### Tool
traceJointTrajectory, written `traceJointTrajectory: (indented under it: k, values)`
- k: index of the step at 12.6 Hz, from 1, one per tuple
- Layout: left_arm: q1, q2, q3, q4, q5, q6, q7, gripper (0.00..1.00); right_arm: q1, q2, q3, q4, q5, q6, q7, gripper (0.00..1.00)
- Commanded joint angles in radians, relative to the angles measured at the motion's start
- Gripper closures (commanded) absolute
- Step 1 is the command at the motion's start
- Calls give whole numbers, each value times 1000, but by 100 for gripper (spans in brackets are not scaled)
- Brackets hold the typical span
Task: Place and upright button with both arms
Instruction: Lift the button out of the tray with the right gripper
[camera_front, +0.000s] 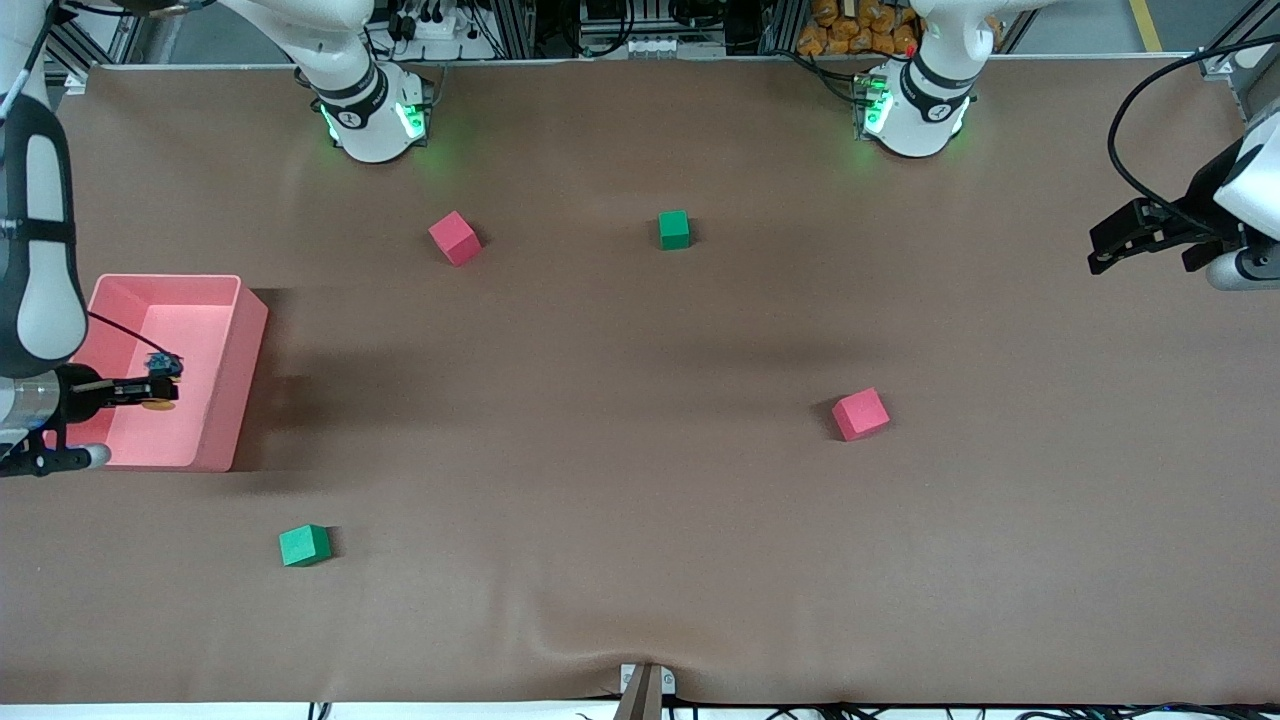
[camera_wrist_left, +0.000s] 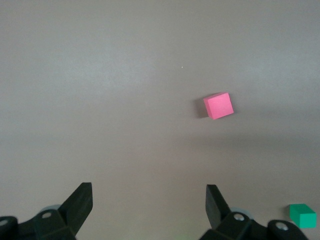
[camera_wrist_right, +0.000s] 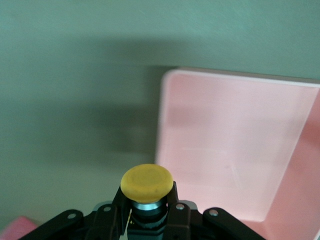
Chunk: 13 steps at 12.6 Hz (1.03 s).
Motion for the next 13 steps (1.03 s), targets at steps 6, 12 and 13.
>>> traceJointTrajectory:
  k: [6,12,13]
  values:
    - [15,41,-3,18,-7,37,19,0,452,122,-9,185,207,89,603,100]
    - [61,81,-5,16,-12,46,18,0,751,285,-9,217,259,424,794,100]
    - [62,90,-5,16,-12,51,18,0,782,317,-10,220,259,471,820,100]
